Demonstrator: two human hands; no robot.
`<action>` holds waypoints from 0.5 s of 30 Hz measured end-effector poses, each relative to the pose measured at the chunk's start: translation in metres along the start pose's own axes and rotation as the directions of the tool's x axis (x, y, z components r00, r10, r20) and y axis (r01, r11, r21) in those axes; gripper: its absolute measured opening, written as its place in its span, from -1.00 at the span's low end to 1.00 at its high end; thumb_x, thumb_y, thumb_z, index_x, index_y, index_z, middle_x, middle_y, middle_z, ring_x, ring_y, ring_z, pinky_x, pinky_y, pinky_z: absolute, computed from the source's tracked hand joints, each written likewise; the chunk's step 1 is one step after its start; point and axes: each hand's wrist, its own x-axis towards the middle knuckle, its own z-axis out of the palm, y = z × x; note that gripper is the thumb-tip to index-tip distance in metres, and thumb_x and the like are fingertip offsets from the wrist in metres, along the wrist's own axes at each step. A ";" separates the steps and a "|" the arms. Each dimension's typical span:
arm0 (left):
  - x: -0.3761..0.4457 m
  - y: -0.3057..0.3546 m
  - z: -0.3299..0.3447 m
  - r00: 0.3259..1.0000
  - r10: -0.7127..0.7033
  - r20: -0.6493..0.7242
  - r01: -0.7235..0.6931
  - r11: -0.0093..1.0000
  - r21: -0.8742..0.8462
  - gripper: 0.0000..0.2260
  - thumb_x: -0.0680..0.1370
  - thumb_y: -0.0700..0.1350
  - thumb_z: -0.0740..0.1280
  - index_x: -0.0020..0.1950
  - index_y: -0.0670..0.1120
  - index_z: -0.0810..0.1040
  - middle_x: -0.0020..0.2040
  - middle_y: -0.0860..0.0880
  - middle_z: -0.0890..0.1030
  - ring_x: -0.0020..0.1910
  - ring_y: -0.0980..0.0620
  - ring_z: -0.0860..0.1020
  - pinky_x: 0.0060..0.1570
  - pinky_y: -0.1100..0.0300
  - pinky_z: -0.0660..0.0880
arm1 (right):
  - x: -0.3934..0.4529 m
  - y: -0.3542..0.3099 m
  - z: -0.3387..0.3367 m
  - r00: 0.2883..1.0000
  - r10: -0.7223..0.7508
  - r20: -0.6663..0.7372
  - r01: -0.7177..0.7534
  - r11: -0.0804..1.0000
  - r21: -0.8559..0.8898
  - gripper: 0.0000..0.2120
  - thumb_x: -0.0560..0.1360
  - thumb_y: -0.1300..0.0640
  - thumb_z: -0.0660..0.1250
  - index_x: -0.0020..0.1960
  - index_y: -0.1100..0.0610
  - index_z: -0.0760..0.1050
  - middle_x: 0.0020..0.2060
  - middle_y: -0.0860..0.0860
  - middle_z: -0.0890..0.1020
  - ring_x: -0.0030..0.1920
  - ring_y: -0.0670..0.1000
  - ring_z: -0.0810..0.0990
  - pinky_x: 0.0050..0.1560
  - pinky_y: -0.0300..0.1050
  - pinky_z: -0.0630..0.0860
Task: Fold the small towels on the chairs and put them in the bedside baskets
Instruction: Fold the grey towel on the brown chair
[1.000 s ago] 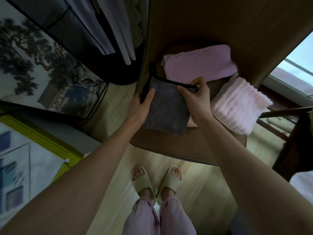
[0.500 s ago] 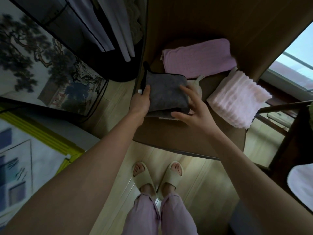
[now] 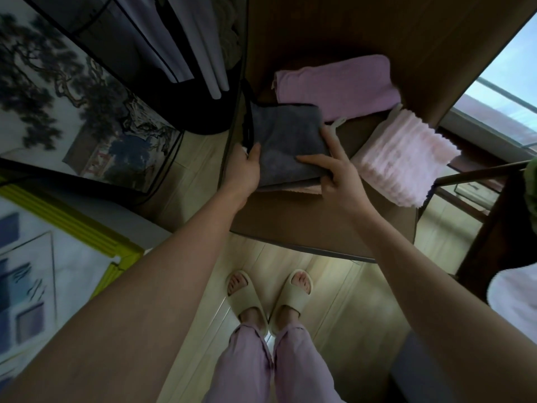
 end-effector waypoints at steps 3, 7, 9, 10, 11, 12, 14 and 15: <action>-0.002 -0.023 -0.001 0.991 -0.084 0.105 0.076 0.994 0.077 -0.59 0.67 -0.01 0.13 0.49 -0.12 0.26 0.38 -0.05 0.44 0.28 0.00 0.46 0.23 0.15 0.41 | -0.010 0.005 -0.002 0.958 0.161 0.238 -0.172 0.985 0.027 -0.55 0.33 0.21 0.15 0.16 -0.06 0.52 0.57 0.03 -0.04 0.57 0.11 -0.08 0.53 0.17 0.10; 0.004 -0.020 0.000 0.989 -0.124 0.078 0.124 0.992 0.002 -0.57 0.65 0.02 0.14 0.49 -0.11 0.27 0.32 0.03 0.44 0.17 0.06 0.46 0.01 0.23 0.42 | 0.002 0.003 0.016 0.984 0.161 -0.077 -0.165 0.985 -0.052 -0.59 0.53 0.11 0.16 0.37 0.03 0.39 0.57 0.02 0.06 0.56 0.06 0.01 0.49 -0.02 0.10; 0.013 -0.018 0.004 0.992 -0.124 0.035 0.127 0.989 -0.073 -0.49 0.62 0.17 0.15 0.48 -0.09 0.33 0.36 0.00 0.46 0.26 0.01 0.48 0.15 0.18 0.44 | 0.019 0.004 0.036 0.987 0.077 -0.139 -0.111 0.959 -0.260 -0.53 0.63 0.05 0.13 0.52 0.05 0.21 0.58 0.06 0.02 0.57 0.08 -0.08 0.54 0.00 -0.09; 0.016 -0.018 0.006 0.994 -0.110 0.009 0.110 0.991 -0.070 -0.46 0.61 0.22 0.14 0.47 -0.07 0.35 0.36 -0.01 0.47 0.29 0.00 0.47 0.21 0.17 0.41 | 0.026 0.008 0.046 0.991 0.039 -0.126 -0.081 0.935 -0.345 -0.50 0.65 0.01 0.10 0.56 0.06 0.13 0.58 0.07 -0.02 0.57 0.08 -0.12 0.52 -0.04 -0.20; 0.018 -0.018 0.008 0.996 -0.087 -0.015 0.086 0.995 -0.042 -0.46 0.61 0.24 0.11 0.47 -0.08 0.36 0.34 -0.01 0.47 0.29 -0.01 0.47 0.21 0.19 0.39 | 0.032 0.013 0.055 0.993 0.009 -0.114 -0.055 0.912 -0.406 -0.49 0.66 -0.01 0.07 0.57 0.07 0.07 0.58 0.07 -0.04 0.57 0.07 -0.14 0.50 -0.10 -0.28; 0.021 -0.021 0.008 0.997 -0.065 -0.031 0.065 0.998 -0.009 -0.47 0.62 0.23 0.10 0.45 -0.08 0.37 0.34 -0.04 0.49 0.28 -0.02 0.48 0.20 0.20 0.39 | 0.035 0.020 0.060 0.993 -0.008 -0.115 -0.045 0.893 -0.447 -0.48 0.67 -0.03 0.04 0.58 0.07 0.03 0.58 0.07 -0.05 0.57 0.06 -0.16 0.50 -0.14 -0.31; 0.029 -0.030 0.009 0.999 -0.007 -0.038 0.009 0.999 0.042 -0.52 0.64 0.18 0.11 0.41 -0.10 0.41 0.30 -0.08 0.53 0.24 -0.04 0.51 0.20 0.17 0.43 | 0.036 0.034 0.065 0.990 -0.027 -0.136 -0.044 0.866 -0.498 -0.46 0.68 -0.06 0.00 0.59 0.06 -0.03 0.58 0.06 -0.06 0.57 0.04 -0.17 0.52 -0.11 -0.30; 0.031 -0.034 0.010 0.999 0.017 -0.035 -0.015 0.998 0.068 -0.52 0.64 0.18 0.11 0.40 -0.10 0.42 0.29 -0.09 0.54 0.22 -0.04 0.52 0.22 0.13 0.44 | 0.034 0.040 0.067 0.990 -0.041 -0.138 -0.038 0.852 -0.522 -0.46 0.68 -0.06 -0.01 0.59 0.05 -0.05 0.58 0.06 -0.06 0.57 0.04 -0.17 0.54 -0.07 -0.27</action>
